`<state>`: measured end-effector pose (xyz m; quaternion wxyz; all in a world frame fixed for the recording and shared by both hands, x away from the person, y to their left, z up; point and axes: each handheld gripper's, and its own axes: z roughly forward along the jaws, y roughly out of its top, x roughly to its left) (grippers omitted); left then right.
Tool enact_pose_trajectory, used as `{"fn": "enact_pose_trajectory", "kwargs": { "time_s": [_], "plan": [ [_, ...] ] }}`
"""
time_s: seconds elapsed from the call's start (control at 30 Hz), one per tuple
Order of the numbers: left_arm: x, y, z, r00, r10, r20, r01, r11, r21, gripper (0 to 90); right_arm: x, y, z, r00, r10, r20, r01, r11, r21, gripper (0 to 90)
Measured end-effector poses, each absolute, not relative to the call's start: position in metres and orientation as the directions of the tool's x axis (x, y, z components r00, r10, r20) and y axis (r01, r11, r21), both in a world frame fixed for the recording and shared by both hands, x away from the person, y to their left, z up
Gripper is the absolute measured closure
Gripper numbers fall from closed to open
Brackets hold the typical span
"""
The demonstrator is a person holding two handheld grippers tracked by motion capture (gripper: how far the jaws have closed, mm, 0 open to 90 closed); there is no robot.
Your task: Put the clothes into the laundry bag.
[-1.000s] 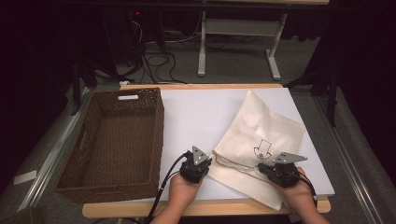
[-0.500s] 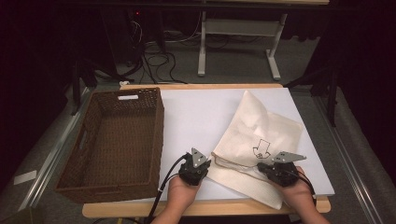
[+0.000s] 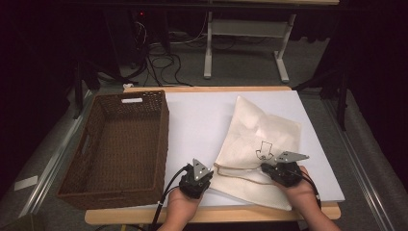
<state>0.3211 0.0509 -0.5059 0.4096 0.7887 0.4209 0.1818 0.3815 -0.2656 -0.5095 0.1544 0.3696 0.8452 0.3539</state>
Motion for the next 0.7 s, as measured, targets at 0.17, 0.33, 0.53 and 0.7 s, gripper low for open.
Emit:
{"fn": "enact_pose_trajectory", "kwargs": {
  "time_s": [0.17, 0.33, 0.53, 0.7],
  "plan": [
    [0.312, 0.051, -0.508, 0.579, 0.812, -0.074, 0.53, -0.306, 0.791, 85.9, 0.395, -0.26, -0.511, -0.678, 0.735, -0.003, 0.51, 0.473, 0.718, 88.2],
    [0.3, 0.048, -0.51, 0.589, 0.805, -0.077, 0.535, -0.317, 0.783, 85.7, 0.409, -0.256, -0.51, -0.69, 0.724, -0.007, 0.504, 0.487, 0.714, 88.1],
    [0.302, 0.053, -0.51, 0.553, 0.829, -0.087, 0.535, -0.272, 0.8, 72.1, 0.404, -0.254, -0.507, -0.696, 0.718, -0.021, 0.493, 0.498, 0.713, 88.1],
    [0.303, 0.058, -0.503, 0.525, 0.845, -0.104, 0.513, -0.217, 0.83, 60.4, 0.391, -0.258, -0.503, -0.712, 0.702, -0.027, 0.477, 0.511, 0.715, 87.6]
  ]
}}
